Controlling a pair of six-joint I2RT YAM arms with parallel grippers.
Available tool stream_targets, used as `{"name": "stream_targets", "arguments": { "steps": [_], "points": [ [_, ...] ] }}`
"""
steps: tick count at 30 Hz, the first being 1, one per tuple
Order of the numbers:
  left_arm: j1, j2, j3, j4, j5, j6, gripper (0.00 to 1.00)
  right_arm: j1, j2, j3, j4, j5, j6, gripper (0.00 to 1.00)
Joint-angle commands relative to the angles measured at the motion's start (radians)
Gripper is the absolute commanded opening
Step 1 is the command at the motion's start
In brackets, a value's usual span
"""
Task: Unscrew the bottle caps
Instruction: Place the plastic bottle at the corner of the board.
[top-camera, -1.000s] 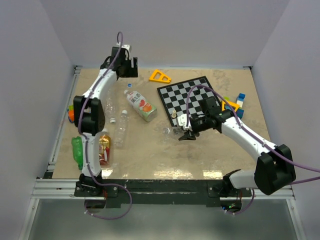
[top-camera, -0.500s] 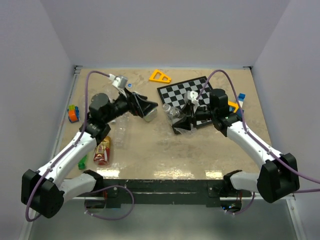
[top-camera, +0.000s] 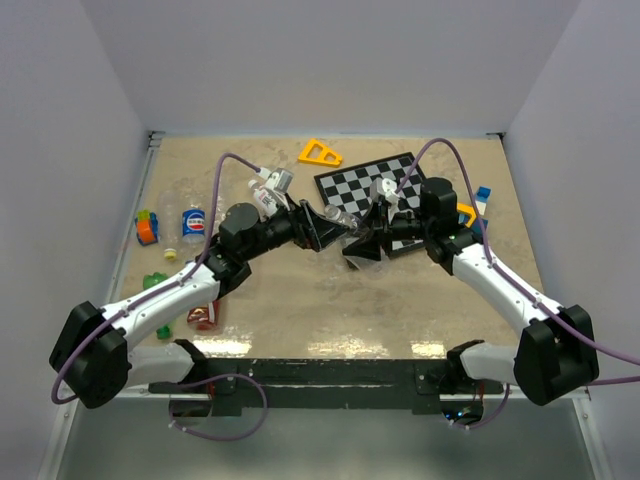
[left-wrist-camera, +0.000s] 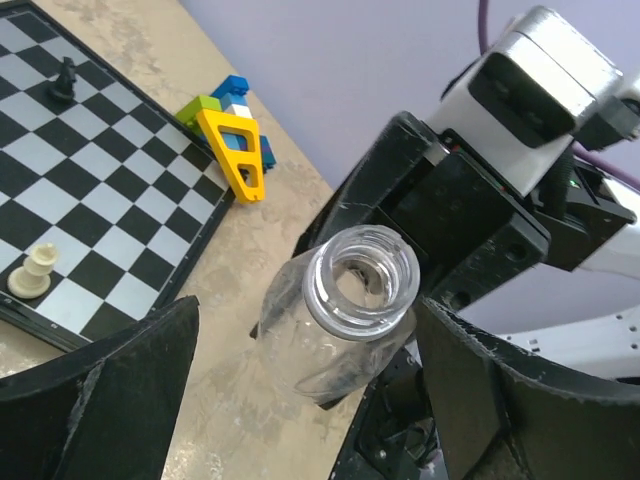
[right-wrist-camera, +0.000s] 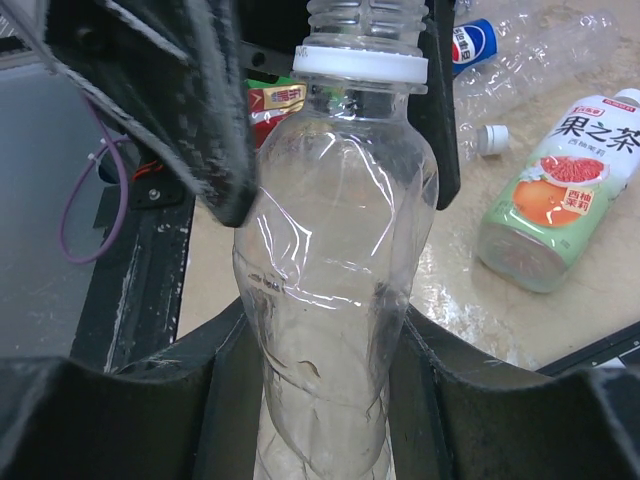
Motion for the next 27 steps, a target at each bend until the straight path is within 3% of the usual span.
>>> {"name": "stream_targets", "arguments": {
  "steps": [1,10,14,18,21,22,24,27],
  "points": [
    [-0.006,0.000,0.049,0.074,-0.120,-0.017,0.88,0.000,-0.010,-0.004,0.035,-0.019,0.011,0.00],
    [-0.006,0.018,0.089,0.071,-0.152,-0.017,0.80,0.000,0.001,-0.004,0.021,-0.019,-0.009,0.00],
    [-0.006,0.037,0.104,0.070,-0.147,-0.010,0.70,0.000,-0.002,-0.002,0.010,-0.015,-0.020,0.00],
    [-0.006,0.048,0.120,0.053,-0.123,0.004,0.46,0.000,-0.002,-0.001,0.007,-0.013,-0.028,0.00],
    [-0.006,0.051,0.136,0.025,-0.103,0.015,0.20,-0.001,0.001,0.001,0.004,-0.011,-0.029,0.00],
    [-0.006,0.051,0.141,0.018,-0.097,0.018,0.15,0.000,0.003,0.002,0.003,-0.013,-0.029,0.00],
    [-0.006,0.049,0.149,0.002,-0.077,0.023,0.16,0.000,0.003,0.002,0.003,-0.013,-0.028,0.00],
    [-0.006,0.051,0.150,-0.013,-0.049,0.009,0.39,-0.001,0.006,0.004,0.006,-0.018,-0.025,0.00]
  ]
}}
